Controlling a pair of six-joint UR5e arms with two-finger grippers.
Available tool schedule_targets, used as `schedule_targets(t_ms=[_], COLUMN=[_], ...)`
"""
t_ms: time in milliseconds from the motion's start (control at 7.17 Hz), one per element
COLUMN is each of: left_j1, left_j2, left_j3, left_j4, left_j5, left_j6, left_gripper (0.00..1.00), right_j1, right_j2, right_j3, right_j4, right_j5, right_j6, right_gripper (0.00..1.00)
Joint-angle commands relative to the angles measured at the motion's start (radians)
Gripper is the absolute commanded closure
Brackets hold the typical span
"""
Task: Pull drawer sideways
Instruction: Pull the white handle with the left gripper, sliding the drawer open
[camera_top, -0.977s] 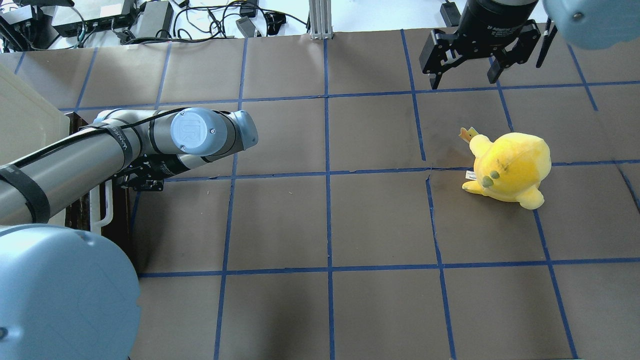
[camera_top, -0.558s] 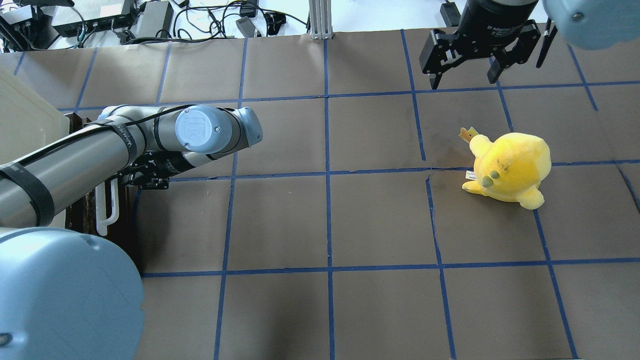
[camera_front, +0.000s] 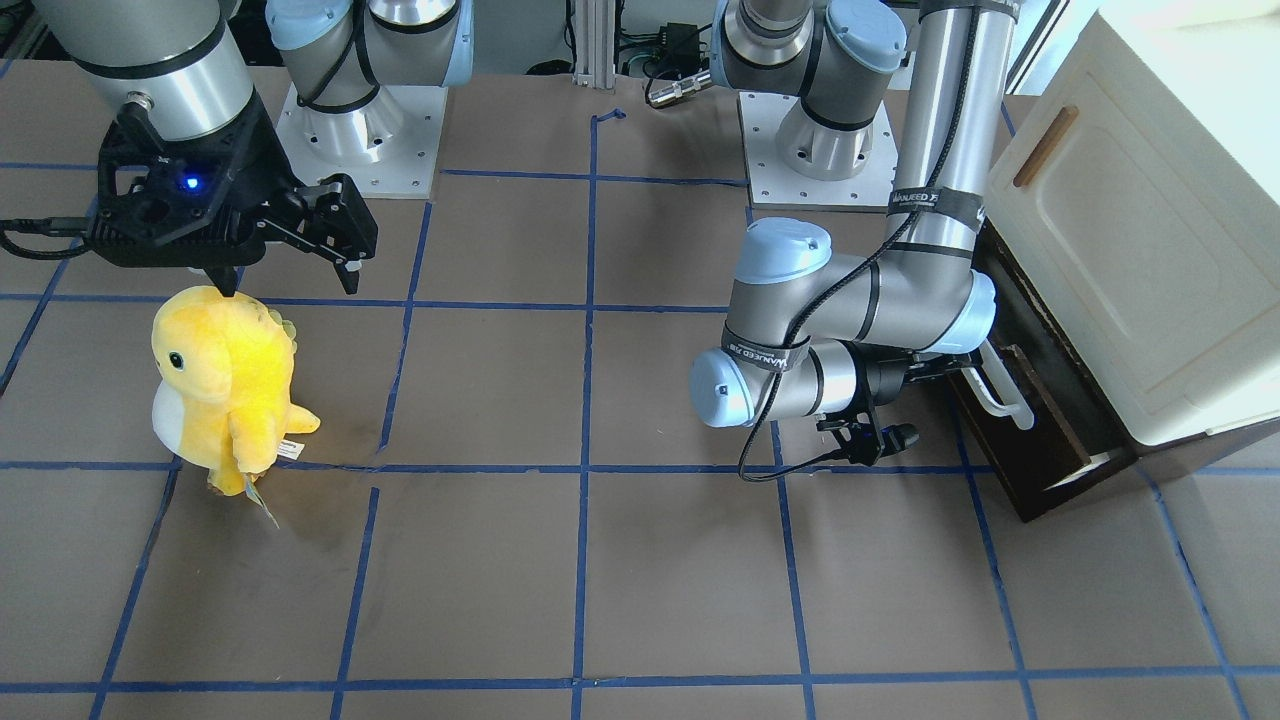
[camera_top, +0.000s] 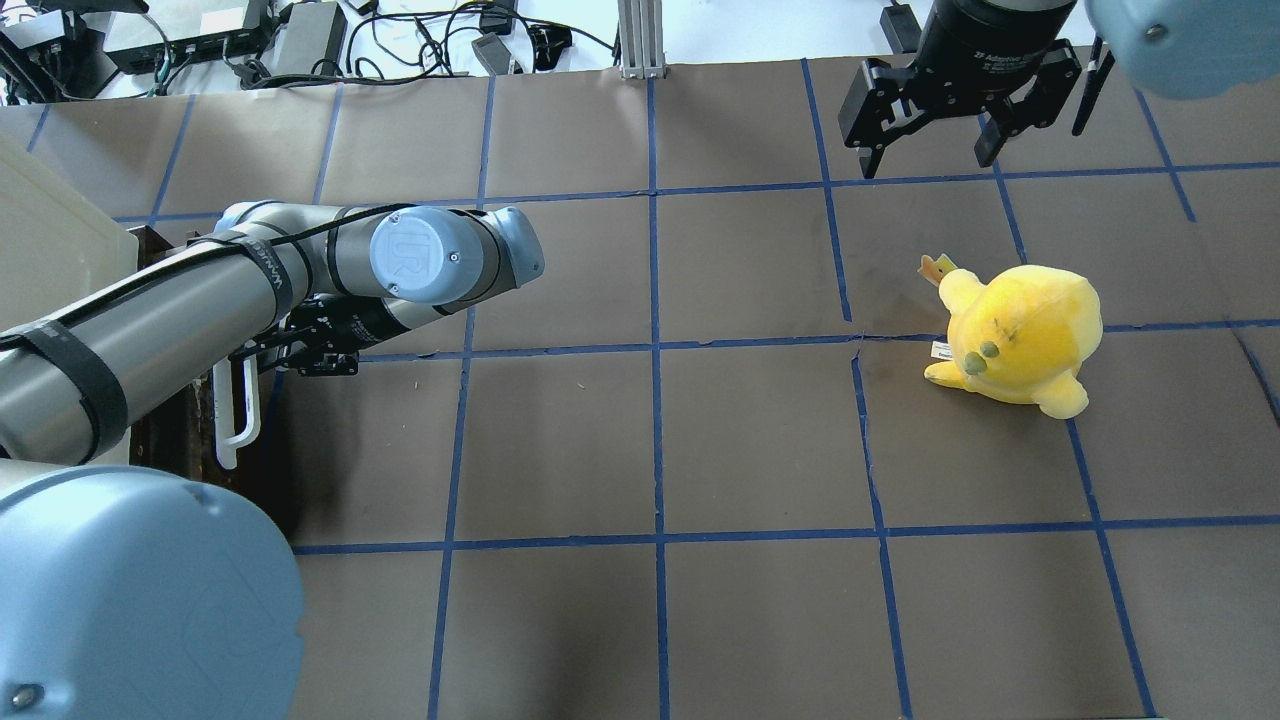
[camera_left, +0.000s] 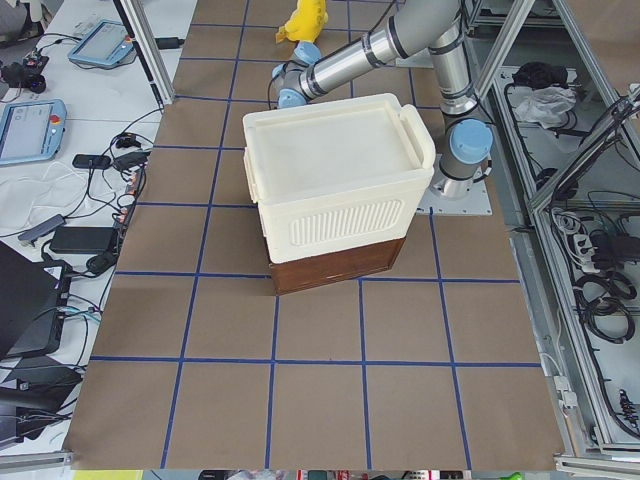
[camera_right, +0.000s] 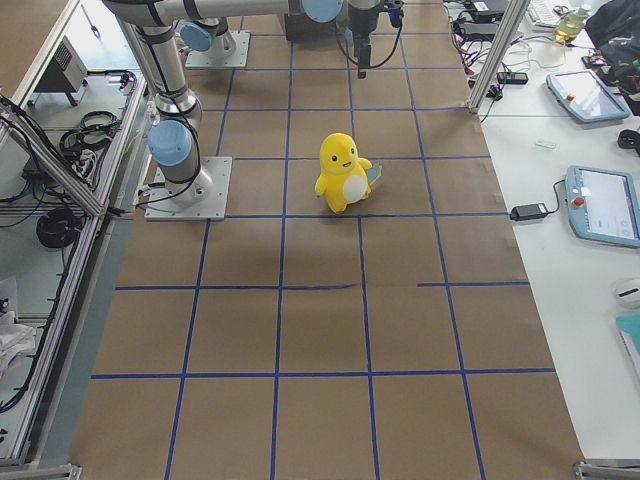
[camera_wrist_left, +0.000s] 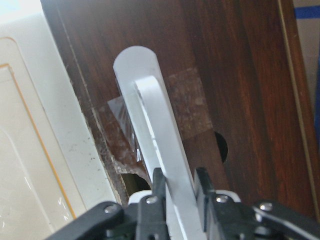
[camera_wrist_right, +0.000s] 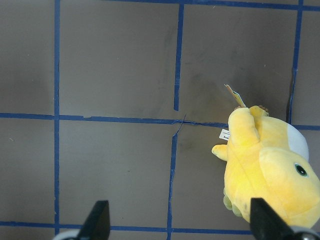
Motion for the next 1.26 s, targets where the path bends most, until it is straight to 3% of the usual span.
schedule_targets(t_ms=[0, 1116], left_j1=[-0.022, -0.06], left_j2=[-0.001, -0.002], left_j3=[0.017, 0.056], left_j4=[0.01, 0.014], left_j5=[-0.017, -0.065], left_j6=[0.018, 0.053], left_gripper=[0.75, 0.74], right_j1=[0.0, 0.0], right_j2=[0.0, 0.0], right_j3=[0.0, 0.0], right_j4=[0.0, 0.0], right_j5=[0.0, 0.0], right_j6=[-0.001, 0.0], right_gripper=[0.0, 0.0])
